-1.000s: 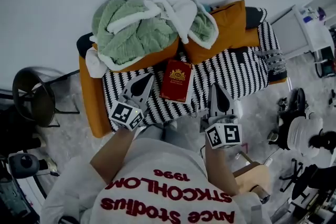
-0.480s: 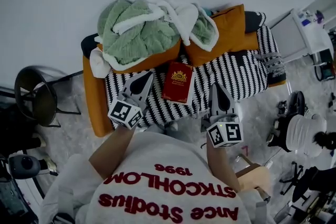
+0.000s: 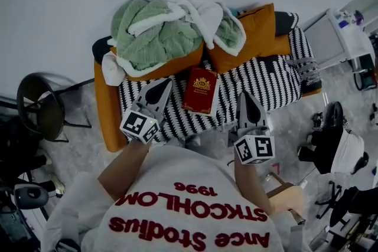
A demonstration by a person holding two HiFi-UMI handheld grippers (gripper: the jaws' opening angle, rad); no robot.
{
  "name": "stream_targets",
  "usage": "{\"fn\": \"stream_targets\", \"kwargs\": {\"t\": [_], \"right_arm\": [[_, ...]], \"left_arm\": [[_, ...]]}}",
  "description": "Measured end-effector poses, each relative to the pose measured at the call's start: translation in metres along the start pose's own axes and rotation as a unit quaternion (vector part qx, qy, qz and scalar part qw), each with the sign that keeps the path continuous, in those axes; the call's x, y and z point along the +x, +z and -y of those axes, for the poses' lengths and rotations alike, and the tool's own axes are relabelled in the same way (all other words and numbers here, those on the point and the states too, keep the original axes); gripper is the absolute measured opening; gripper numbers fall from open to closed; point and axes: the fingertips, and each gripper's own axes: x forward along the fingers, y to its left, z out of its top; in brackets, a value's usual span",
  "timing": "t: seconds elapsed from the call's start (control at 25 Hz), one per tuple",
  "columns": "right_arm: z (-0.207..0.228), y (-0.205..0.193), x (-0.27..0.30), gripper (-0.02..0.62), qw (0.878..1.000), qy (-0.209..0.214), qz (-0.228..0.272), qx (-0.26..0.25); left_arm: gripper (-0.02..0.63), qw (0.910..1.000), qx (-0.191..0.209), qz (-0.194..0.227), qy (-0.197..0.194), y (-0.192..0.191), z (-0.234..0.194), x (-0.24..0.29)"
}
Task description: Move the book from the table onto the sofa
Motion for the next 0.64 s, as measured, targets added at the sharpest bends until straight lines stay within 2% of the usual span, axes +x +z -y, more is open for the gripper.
{"fn": "stream_targets", "kwargs": {"t": [0.64], "right_arm": [[0.004, 0.003, -0.012, 0.026, 1.0, -0.002, 0.001, -0.004]], "left_arm": [[0.015, 0.9999, 0.009, -0.003, -0.003, 0.002, 0.013, -0.003]]}}
